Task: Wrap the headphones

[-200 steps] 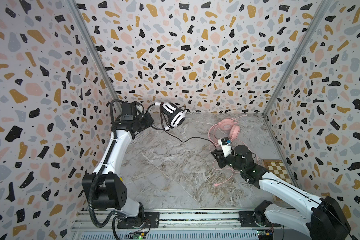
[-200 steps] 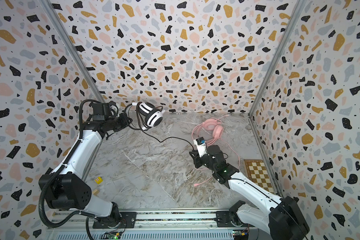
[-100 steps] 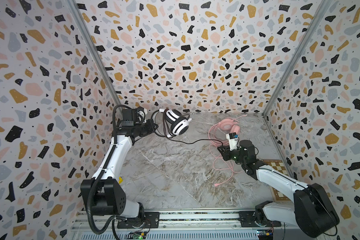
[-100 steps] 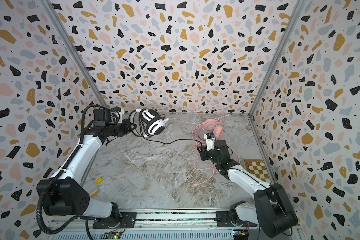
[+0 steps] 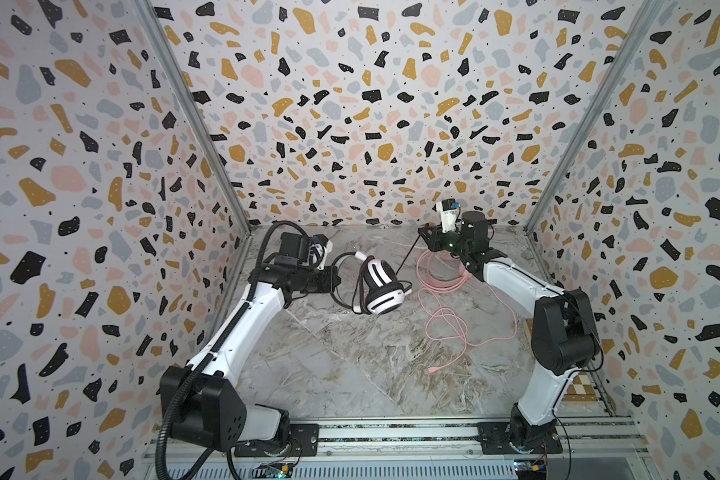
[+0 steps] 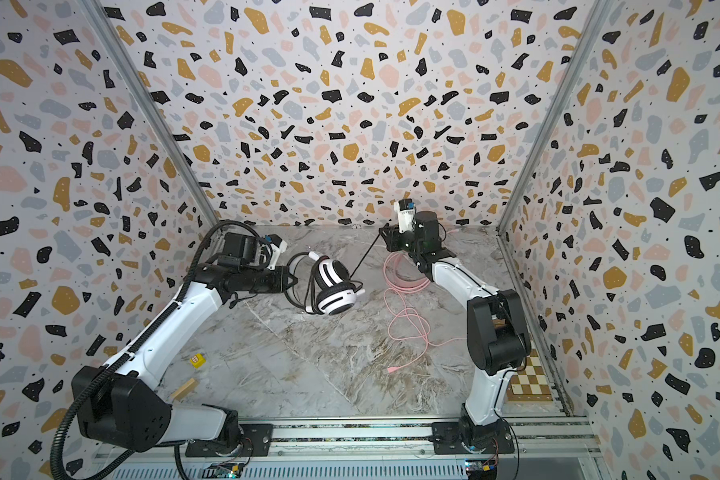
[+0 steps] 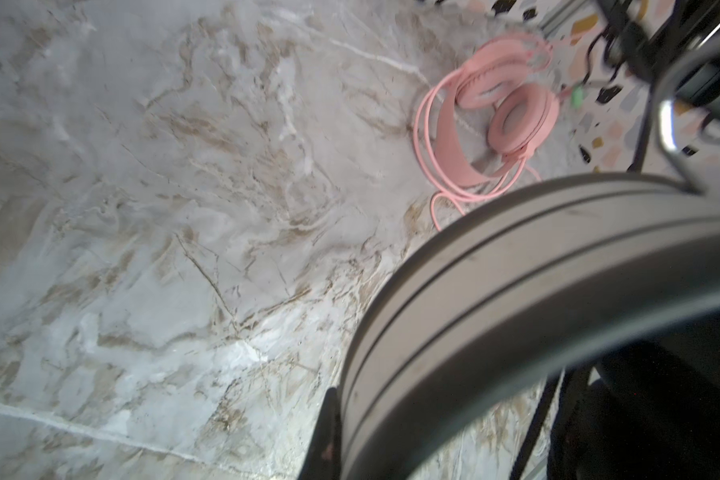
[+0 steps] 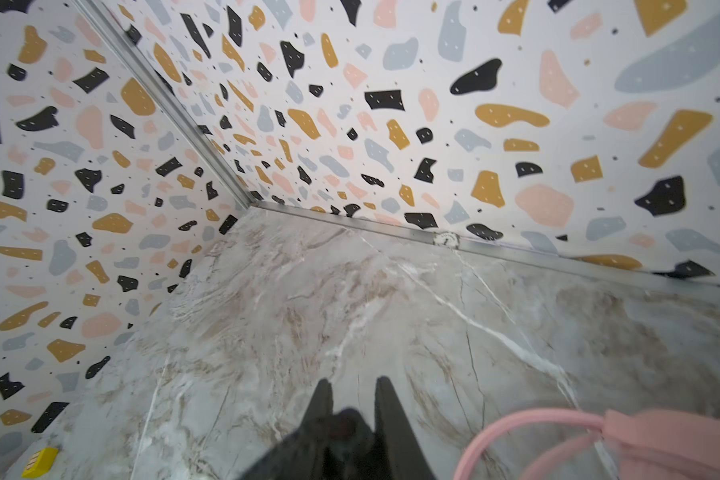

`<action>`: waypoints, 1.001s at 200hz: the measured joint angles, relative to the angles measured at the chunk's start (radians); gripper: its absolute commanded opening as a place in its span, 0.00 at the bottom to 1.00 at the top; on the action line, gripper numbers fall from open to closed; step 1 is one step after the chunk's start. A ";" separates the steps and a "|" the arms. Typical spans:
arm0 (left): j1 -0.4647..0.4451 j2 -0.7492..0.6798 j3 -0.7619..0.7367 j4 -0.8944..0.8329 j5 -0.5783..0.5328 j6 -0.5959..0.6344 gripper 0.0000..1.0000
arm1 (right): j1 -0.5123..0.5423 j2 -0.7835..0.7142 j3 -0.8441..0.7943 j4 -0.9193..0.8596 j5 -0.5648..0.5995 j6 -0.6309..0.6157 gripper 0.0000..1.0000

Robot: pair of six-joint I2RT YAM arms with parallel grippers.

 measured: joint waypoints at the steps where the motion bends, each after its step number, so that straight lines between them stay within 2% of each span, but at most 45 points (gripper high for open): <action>1: -0.002 0.000 -0.001 0.000 -0.003 0.000 0.00 | 0.000 0.001 0.003 -0.003 -0.001 0.000 0.04; 41: -0.114 0.053 -0.025 0.037 -0.146 -0.025 0.00 | 0.046 0.016 0.169 -0.172 -0.037 -0.042 0.04; 106: -0.275 0.199 0.043 0.058 -0.352 -0.079 0.00 | 0.104 0.005 0.257 -0.390 -0.027 -0.118 0.04; 178: -0.320 0.293 0.119 0.051 -0.452 -0.128 0.00 | 0.268 -0.097 0.260 -0.550 0.042 -0.182 0.05; 200: -0.322 0.325 0.141 0.055 -0.472 -0.148 0.00 | 0.316 -0.143 0.217 -0.578 0.073 -0.182 0.05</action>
